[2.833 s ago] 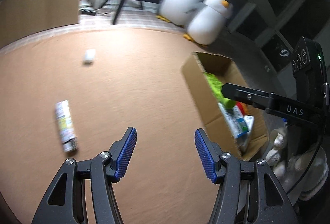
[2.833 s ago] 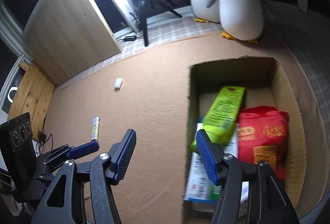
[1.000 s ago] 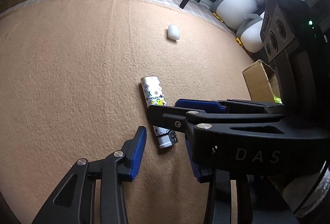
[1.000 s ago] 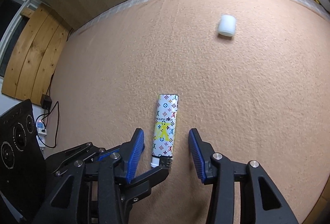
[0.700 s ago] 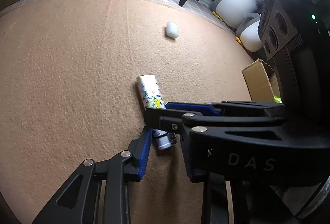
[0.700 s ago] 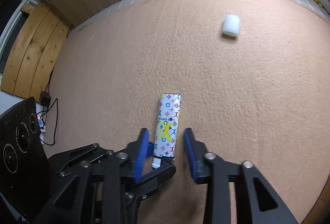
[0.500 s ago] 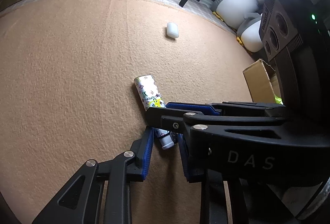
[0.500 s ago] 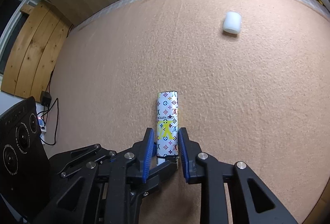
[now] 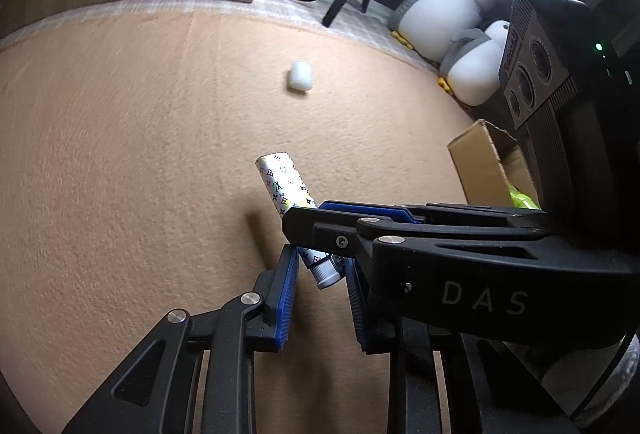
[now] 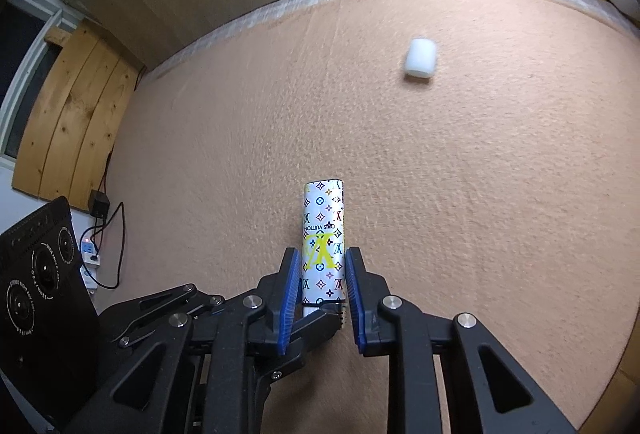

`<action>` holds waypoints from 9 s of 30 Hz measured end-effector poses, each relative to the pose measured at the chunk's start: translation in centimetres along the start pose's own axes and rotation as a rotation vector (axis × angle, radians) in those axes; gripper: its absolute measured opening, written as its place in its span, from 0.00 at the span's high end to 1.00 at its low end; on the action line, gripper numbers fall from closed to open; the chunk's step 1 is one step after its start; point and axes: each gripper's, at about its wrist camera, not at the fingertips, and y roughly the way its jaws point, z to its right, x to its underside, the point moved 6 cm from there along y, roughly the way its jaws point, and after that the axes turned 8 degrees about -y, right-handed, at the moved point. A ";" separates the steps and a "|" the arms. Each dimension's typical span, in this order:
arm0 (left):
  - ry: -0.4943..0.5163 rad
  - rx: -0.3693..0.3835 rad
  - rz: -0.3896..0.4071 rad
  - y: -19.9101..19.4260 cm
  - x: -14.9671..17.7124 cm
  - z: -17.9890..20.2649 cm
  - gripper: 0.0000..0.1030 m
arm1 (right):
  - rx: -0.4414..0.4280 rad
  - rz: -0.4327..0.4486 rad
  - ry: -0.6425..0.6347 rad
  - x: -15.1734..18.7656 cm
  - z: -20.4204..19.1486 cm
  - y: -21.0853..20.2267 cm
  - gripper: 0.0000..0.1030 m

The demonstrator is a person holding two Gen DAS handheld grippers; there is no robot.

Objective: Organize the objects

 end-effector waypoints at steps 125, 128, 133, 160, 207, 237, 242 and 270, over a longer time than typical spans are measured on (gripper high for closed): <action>0.146 -0.139 0.052 5.7 -8.7 10.8 0.86 | 0.348 0.326 0.236 17.3 14.1 -23.4 0.42; 0.208 -0.082 0.041 5.4 -6.6 14.9 0.86 | 0.359 0.329 0.236 17.9 14.2 -23.6 0.42; 0.285 -0.004 0.021 5.5 -4.3 20.7 0.86 | 0.362 0.333 0.256 19.0 14.4 -23.9 0.42; 0.401 0.106 -0.037 8.3 1.8 30.8 0.16 | 0.364 0.337 0.317 22.2 16.2 -24.8 0.42; 0.072 -0.318 0.234 -15.2 3.6 -1.1 0.09 | 0.330 0.330 -0.022 10.3 -2.9 -14.7 0.30; 0.009 -0.347 0.228 -15.9 4.3 -4.7 0.03 | 0.341 0.320 -0.038 10.0 -5.5 -12.6 0.30; 0.015 -0.350 0.226 -15.8 4.4 -4.6 0.02 | 0.342 0.319 -0.039 9.9 -5.5 -12.7 0.30; 0.009 -0.367 0.220 -15.4 4.8 -4.5 0.02 | 0.331 0.304 -0.033 10.2 -5.2 -12.4 0.29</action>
